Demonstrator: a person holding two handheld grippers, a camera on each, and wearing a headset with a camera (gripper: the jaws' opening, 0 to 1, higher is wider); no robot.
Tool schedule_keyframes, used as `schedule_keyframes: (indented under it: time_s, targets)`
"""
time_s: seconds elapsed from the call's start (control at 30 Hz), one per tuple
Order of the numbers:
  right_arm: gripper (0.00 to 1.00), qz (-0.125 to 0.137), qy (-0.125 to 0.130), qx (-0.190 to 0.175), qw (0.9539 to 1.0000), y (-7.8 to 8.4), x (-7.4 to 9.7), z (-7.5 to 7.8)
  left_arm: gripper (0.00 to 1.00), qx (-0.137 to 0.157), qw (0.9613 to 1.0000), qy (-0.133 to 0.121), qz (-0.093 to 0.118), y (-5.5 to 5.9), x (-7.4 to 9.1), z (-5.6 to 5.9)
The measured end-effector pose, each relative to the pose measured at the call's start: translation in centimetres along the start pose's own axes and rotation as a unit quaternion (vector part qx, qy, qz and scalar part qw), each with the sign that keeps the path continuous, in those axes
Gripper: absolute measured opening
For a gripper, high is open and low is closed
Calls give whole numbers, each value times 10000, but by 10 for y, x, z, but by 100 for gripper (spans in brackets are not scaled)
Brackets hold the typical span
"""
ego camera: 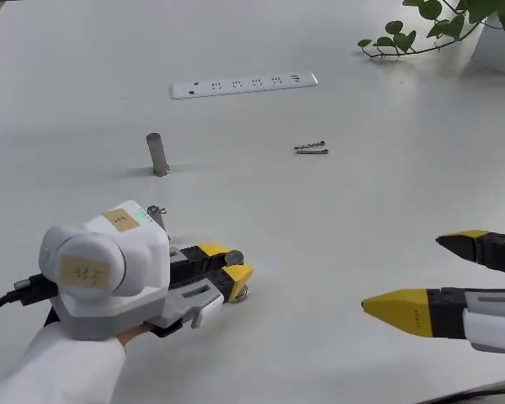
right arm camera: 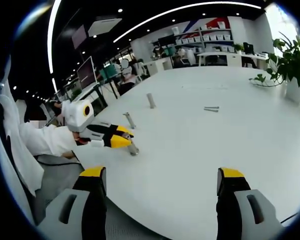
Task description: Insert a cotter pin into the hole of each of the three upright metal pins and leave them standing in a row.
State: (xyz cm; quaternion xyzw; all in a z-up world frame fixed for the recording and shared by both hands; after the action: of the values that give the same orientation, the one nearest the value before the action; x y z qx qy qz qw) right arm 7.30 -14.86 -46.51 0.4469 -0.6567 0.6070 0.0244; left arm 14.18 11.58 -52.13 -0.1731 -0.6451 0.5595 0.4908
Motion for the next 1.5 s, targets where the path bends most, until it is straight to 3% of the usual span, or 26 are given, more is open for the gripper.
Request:
schedule_keyframes:
  time_s: [0.23,0.6,0.87,0.9,1.2,1.27,1.4,1.5]
  targets:
    - [90,13,-1,18,10000,0,-1,0,10,-150,9998,-117,4,1,0,7]
    - [89,51,-17,111,9999,-1,2,-3,14,40,9998,-163,59,-2,4,6]
    - [89,19,26,48,10000,2,6,0,47,142,9993,156,300,-10,27,6]
    - [89,23,34,36,10000,2,6,0,51,247,9990,202,299,-9,31,5]
    - [89,16,55,5,10000,2,7,1,86,269,9984,487,133,-3,51,3]
    - [89,9,58,8,10000,2,7,1,91,369,9980,519,7,0,52,3]
    - [89,-12,65,17,10000,2,7,2,94,249,9980,563,-172,5,56,2]
    - [89,-31,72,26,10000,1,7,2,99,372,9969,692,-79,5,58,3]
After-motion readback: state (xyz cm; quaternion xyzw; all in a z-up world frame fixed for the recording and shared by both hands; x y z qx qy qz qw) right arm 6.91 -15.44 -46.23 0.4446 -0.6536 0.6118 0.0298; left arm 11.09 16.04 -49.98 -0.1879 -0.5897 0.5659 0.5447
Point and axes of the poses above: the centre of the closed fingertips' face, and the gripper's own axes: x roughly backward along the fingers, z roughly to its right, y roughly out of its underside, the point moved 10 cm from there along x, roughly backward along the fingers
